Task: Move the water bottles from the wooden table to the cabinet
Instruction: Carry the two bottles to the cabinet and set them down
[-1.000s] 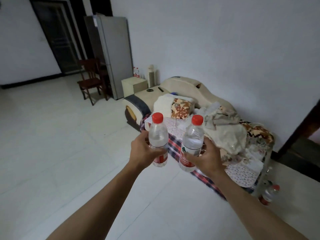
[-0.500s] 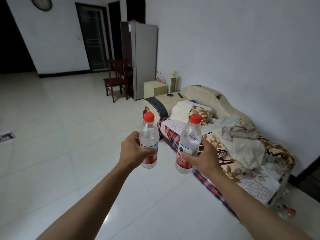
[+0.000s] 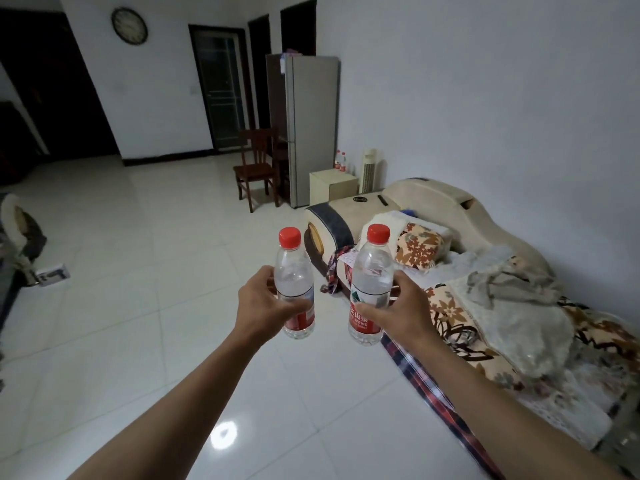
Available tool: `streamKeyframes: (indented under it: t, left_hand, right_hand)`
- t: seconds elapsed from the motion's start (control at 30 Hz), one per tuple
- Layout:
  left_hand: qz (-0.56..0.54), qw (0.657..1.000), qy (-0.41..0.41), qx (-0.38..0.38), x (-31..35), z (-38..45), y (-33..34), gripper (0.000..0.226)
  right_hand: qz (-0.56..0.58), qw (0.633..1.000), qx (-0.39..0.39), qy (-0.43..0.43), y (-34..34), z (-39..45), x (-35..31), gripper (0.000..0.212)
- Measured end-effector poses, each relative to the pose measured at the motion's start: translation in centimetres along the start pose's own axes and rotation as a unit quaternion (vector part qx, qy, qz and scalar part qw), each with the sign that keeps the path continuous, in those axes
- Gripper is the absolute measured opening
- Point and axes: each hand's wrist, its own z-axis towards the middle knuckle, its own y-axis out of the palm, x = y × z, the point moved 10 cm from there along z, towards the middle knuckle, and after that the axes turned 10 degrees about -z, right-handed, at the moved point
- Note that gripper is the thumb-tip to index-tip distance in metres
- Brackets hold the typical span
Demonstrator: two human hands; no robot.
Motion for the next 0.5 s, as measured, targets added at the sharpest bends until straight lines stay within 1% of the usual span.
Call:
streamKeyframes:
  t: [0.23,0.5]
  left_hand:
    - [-0.004,1.000,-0.016,0.019,0.3,5.0,0.7,0.061]
    - [-0.024,0.999,-0.020,0.023,-3.3,15.3,-0.4,0.062]
  right_hand:
    - [0.017,1.000,-0.018,-0.004,1.6,5.7,0.2,0.061]
    - [0.000,1.000,-0.009,-0.012,6.4,14.5,-0.9,0.059]
